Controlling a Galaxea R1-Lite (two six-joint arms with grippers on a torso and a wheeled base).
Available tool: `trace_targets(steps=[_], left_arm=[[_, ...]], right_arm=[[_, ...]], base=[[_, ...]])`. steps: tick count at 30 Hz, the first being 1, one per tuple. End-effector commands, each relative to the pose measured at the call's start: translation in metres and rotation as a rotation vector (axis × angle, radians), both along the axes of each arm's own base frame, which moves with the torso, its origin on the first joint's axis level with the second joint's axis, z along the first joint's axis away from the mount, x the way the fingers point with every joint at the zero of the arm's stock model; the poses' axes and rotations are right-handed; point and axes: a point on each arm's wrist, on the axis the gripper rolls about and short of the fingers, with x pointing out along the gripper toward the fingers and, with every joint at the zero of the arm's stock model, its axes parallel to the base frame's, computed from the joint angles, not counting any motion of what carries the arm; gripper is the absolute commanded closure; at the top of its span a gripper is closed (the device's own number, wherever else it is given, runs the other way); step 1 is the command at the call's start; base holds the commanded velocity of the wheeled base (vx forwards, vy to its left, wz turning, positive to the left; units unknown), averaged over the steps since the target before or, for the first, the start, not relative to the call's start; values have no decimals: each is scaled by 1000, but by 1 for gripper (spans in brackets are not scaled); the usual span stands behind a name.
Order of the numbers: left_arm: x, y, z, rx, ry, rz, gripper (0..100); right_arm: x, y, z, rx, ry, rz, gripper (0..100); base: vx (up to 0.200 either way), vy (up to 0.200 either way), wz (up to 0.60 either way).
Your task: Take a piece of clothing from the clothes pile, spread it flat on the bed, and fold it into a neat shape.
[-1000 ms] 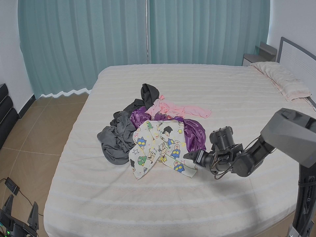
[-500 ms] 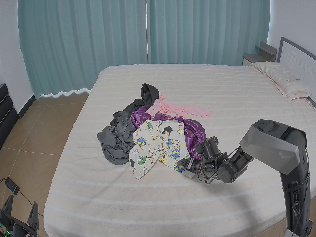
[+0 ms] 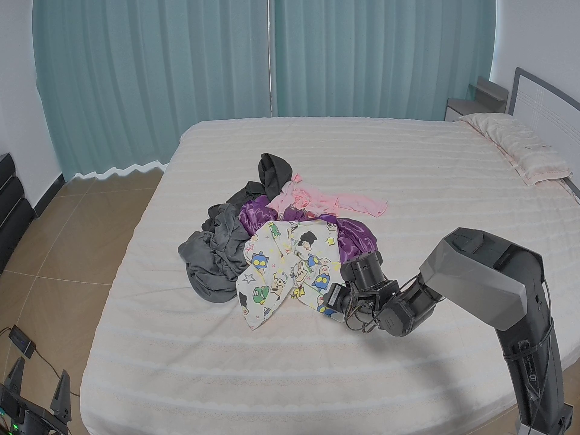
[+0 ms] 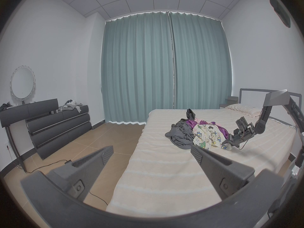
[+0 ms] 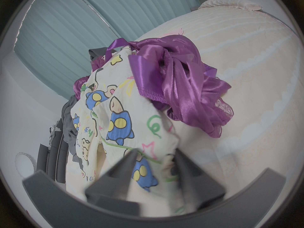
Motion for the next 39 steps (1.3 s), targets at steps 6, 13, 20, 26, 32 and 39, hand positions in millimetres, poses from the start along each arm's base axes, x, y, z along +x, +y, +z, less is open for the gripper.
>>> trace_targets(steps=[6,13,20,26,32,39], left_arm=[[1,0,-5,-3,17,1,0],[1,0,-5,1,18,1,0],[1,0,-5,5,17,0,0],[-4,-2,31,70,-169,-60,0],[4,-5,115,-33,-255,-362,0],[70,-9,107,-121,89,-819,0]], right_arm=[[-7,-11,26,29,-26,-30,100],[-69,-31,87,143,-107,38,100],[-131,-57,137,295,-268,152,100],[-171,-77,171,390,-390,217,100],[-197,-83,210,467,-518,304,100],[-215,-96,261,530,-729,403,100]], base=[[0,0,0],[0,0,0],[0,0,0],[0,0,0],[0,0,0],[0,0,0]])
